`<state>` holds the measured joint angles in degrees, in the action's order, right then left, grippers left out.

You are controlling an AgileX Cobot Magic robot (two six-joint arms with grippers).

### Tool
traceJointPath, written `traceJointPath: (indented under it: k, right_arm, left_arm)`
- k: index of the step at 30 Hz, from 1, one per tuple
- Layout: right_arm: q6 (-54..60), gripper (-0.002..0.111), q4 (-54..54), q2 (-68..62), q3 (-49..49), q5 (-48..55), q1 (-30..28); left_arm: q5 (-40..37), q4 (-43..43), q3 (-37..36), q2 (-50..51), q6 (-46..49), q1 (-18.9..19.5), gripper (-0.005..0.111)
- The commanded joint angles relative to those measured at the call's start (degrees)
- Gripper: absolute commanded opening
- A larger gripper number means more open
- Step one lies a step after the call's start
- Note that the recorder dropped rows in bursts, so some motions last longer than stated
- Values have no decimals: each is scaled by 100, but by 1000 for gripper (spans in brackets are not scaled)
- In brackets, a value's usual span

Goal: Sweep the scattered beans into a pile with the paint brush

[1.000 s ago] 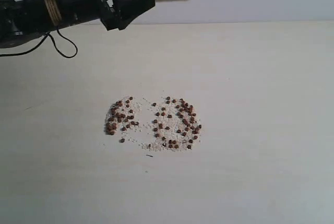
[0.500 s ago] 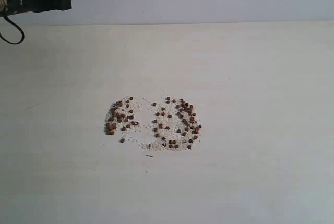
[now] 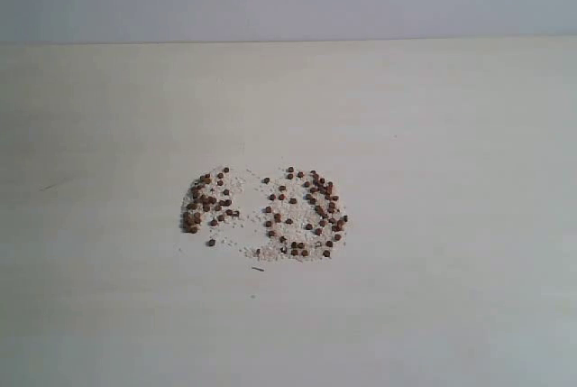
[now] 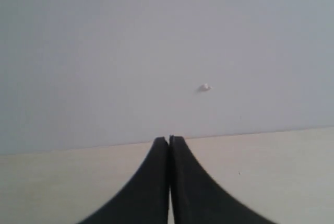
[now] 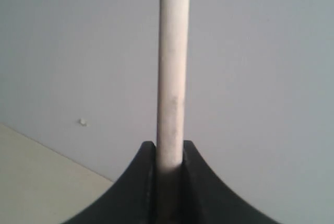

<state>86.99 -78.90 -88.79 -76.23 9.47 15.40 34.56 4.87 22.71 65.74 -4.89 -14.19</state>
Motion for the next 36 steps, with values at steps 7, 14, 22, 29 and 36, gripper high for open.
traceJointPath:
  k: [7, 14, 22, 29, 36]
  right_arm:
    - [33, 0, 135, 723, 1064, -644, 1272]
    - [47, 0, 738, 1035, 1896, -1820, 2066]
    - [-1963, 0, 3003, 1764, 3172, -4200, 3034]
    - [-3774, 0, 4292, 2214, 4455, -5575, 3228]
    - [-3863, 0, 4303, 2237, 5138, -6379, 3228]
  left_arm:
    - [337, -724, -1954, -2627, 378, -51, 0]
    - [-56, -1001, -2271, -3425, 364, -51, 0]
    - [-1094, -1001, -2271, -3736, 352, -51, 0]
    - [-1721, -916, -2271, -4383, 352, -51, 0]
    - [-2921, -916, -2271, -5479, 489, -51, 0]
